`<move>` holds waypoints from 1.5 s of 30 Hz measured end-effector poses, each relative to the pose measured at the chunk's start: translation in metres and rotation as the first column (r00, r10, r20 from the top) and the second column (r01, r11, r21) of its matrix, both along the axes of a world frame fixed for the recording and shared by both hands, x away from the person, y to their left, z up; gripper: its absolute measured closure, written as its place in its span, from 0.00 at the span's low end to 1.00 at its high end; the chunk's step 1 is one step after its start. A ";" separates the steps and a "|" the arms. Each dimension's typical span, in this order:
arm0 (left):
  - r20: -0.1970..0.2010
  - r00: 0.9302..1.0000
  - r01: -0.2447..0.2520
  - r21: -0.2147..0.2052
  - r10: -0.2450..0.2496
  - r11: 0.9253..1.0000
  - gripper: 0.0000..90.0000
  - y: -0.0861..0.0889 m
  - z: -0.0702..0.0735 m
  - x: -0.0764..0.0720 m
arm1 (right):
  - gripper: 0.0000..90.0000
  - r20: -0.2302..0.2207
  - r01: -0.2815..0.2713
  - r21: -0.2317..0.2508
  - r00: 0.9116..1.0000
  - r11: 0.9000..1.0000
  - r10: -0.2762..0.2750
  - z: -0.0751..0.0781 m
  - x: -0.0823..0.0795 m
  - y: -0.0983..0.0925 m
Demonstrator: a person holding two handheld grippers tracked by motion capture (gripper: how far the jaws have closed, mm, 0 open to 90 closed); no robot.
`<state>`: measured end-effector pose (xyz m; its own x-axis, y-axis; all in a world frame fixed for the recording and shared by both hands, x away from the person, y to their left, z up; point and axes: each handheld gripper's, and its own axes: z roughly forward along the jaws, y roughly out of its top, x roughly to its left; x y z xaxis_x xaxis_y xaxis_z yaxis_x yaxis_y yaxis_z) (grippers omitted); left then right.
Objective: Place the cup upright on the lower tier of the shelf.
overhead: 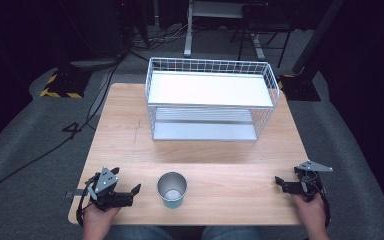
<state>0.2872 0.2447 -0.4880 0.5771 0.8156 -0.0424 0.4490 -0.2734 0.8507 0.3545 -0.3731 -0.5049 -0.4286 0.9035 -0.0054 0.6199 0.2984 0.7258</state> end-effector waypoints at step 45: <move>0.026 0.978 0.210 -0.064 -0.209 0.976 0.14 -0.095 -0.015 -0.032 | 0.09 -0.003 -0.003 0.000 1.000 1.000 0.003 0.000 0.001 0.000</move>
